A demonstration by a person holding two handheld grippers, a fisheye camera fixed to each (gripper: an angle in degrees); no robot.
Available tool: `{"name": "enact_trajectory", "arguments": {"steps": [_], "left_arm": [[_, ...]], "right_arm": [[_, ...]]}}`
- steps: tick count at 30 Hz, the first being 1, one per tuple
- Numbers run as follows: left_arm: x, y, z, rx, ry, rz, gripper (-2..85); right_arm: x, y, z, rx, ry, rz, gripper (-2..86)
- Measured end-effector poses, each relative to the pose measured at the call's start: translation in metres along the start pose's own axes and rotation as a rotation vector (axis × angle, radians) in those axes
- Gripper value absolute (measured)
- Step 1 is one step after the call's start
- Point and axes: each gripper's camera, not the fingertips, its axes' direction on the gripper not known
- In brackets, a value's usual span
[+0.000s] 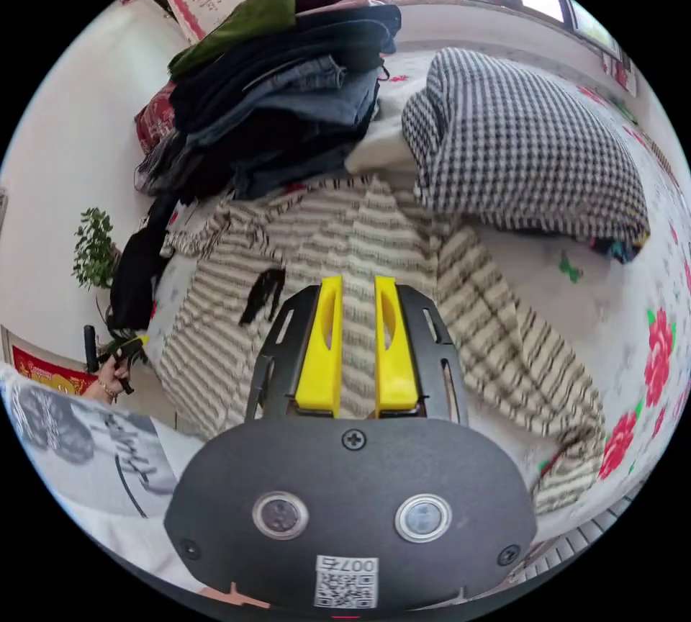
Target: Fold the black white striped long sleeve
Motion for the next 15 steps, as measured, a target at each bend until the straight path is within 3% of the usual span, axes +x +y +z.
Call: {"name": "enact_trajectory", "arguments": {"steps": [7,13,15], "left_arm": [[0.036,0.042,0.013,-0.114,-0.008,0.12,9.5],[0.049,0.037,0.022,-0.107,-0.061,0.09,8.7],[0.052,0.031,0.023,-0.093,-0.079,0.033,4.5]], "right_arm": [[0.024,0.2,-0.036,-0.229,0.003,0.105,5.8],[0.019,0.259,-0.023,-0.255,-0.132,0.106,7.2],[0.013,0.263,-0.025,-0.242,-0.048,0.081,6.3]]}}
